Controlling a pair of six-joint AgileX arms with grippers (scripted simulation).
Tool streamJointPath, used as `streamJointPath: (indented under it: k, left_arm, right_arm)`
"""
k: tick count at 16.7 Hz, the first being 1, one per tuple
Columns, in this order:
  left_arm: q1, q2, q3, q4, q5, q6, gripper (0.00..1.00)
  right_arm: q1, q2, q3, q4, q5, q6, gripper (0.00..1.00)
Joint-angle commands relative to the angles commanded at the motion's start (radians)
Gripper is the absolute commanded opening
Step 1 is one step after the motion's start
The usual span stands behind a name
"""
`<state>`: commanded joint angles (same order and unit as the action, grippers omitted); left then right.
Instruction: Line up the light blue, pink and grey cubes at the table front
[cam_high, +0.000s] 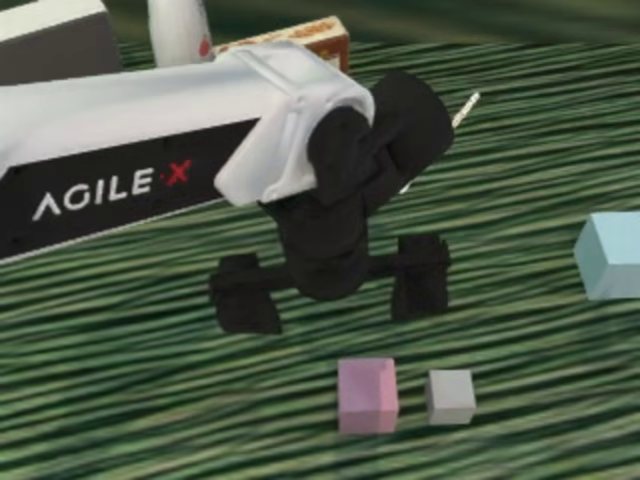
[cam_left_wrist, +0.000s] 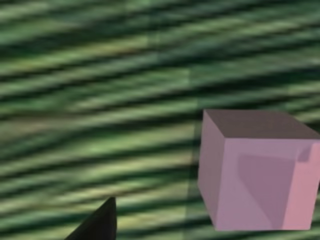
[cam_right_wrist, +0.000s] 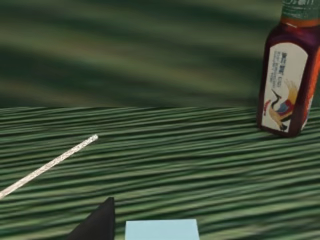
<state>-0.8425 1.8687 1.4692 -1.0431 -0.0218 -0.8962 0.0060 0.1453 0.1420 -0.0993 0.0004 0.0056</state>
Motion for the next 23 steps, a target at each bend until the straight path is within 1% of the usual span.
streamJointPath:
  k: [3,7,12,16,20,23]
  left_arm:
    - [0.101,-0.195,-0.172,0.109,-0.003,0.069,1.0]
    - [0.267,-0.522,-0.474,0.283,-0.004,0.205,1.0]
    - [0.492,-0.997,-0.884,0.526,-0.001,0.43,1.0]
    - [0.658,-1.375,-1.17,0.729,0.005,0.625,1.0]
    - [0.785,-1.688,-1.366,0.911,0.014,0.789,1.0]
    - [0.843,-1.826,-1.445,1.008,0.02,0.869,1.0]
  right_arm:
    - [0.01,0.203,0.178,-0.122,-0.002,0.005,1.0]
    - [0.026,0.584,0.466,-0.331,-0.002,0.01,1.0]
    - [0.045,1.128,0.841,-0.62,0.002,0.016,1.0]
    - [0.058,1.487,1.108,-0.821,0.006,0.023,1.0]
    - [0.068,1.736,1.326,-0.966,0.005,0.029,1.0]
    - [0.072,1.852,1.432,-1.026,0.002,0.032,1.0]
